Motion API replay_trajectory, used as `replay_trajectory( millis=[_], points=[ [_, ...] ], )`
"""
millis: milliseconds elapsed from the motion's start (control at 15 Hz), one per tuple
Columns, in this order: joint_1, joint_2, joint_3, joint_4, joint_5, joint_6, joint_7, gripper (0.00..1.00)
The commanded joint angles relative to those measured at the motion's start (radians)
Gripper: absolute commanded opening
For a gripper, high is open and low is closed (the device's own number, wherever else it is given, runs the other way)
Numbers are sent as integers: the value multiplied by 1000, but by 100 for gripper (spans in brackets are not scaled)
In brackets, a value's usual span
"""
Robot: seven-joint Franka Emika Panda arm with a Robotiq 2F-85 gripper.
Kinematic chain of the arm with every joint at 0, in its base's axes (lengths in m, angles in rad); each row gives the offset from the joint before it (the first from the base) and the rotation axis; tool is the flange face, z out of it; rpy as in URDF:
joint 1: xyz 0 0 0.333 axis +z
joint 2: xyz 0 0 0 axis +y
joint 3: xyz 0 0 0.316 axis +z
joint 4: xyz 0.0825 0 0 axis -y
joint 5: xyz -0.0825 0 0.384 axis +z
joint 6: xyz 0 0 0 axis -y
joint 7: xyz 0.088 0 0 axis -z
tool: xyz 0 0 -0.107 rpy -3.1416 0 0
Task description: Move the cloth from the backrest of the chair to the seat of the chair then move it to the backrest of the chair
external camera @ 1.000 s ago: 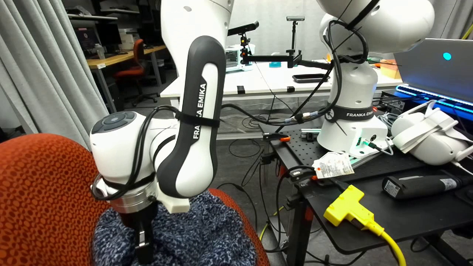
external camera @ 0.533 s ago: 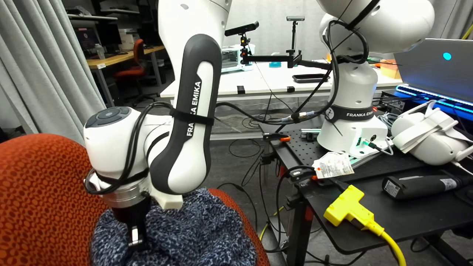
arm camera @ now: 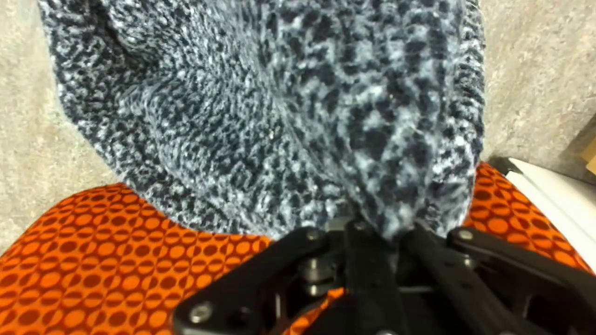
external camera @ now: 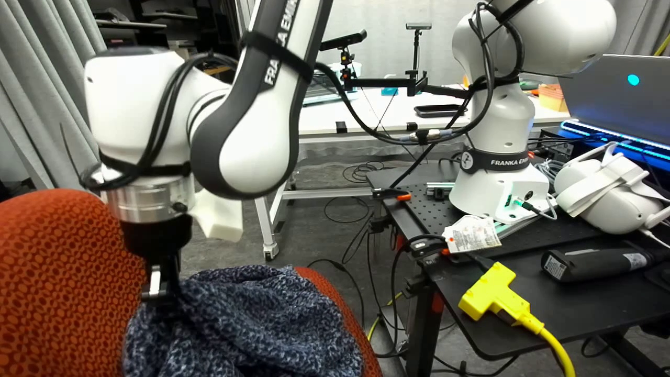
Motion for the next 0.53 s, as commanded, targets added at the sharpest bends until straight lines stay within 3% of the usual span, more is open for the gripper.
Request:
replay_trajectory(
  millis=[0, 467],
  points=[
    [-26, -214, 21, -84, 32, -82, 1, 1],
    [-80, -440, 93, 38, 78, -235, -70, 1]
  ],
)
